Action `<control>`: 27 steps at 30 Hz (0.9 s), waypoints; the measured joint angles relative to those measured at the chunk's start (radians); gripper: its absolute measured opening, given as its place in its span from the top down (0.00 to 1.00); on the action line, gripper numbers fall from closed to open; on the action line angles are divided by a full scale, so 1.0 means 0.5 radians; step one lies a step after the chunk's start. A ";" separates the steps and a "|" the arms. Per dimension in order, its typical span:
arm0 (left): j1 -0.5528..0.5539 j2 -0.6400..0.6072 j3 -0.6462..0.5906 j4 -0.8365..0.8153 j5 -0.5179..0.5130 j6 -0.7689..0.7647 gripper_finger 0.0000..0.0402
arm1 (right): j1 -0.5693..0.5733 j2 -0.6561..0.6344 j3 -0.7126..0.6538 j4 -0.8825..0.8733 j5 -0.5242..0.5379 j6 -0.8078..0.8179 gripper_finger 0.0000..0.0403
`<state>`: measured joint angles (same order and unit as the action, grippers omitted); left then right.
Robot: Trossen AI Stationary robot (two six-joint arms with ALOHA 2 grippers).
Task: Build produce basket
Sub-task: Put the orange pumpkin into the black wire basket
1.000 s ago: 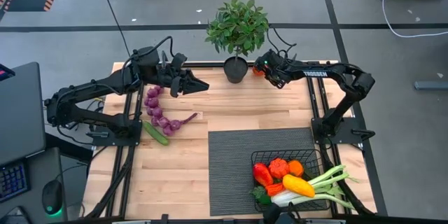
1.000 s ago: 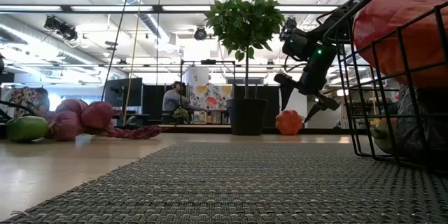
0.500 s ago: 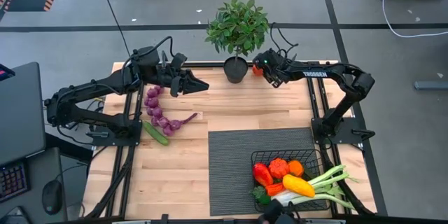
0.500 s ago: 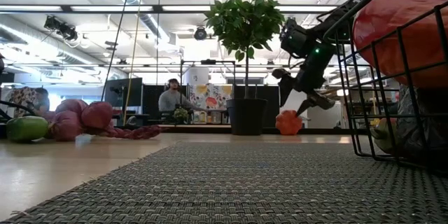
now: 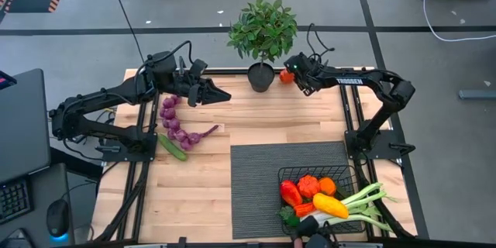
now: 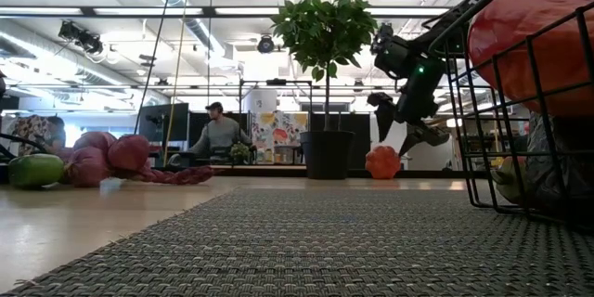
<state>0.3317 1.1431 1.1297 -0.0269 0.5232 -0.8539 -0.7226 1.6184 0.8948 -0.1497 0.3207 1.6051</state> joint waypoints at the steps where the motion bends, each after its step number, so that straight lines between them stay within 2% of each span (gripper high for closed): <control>1: 0.000 0.000 0.000 0.000 0.000 0.000 0.67 | -0.009 0.000 0.000 0.010 0.001 0.001 0.33; 12: 0.000 0.000 0.000 0.000 0.000 -0.050 0.67 | -0.016 0.000 0.000 0.034 0.013 0.077 0.33; 15: 0.000 0.000 0.000 0.000 0.000 -0.043 0.67 | -0.015 0.000 0.000 0.082 0.006 -0.073 0.33; 21: 0.000 0.000 0.000 -0.001 0.010 0.017 0.67 | -0.015 0.000 0.000 0.170 -0.059 -0.640 0.33; 27: 0.000 0.000 0.000 -0.001 0.010 0.024 0.67 | -0.023 0.000 0.000 0.163 -0.061 -0.828 0.33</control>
<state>0.3317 1.1431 1.1299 -0.0273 0.5282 -0.8417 -0.7342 1.6184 0.8948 -0.0681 0.2901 1.1911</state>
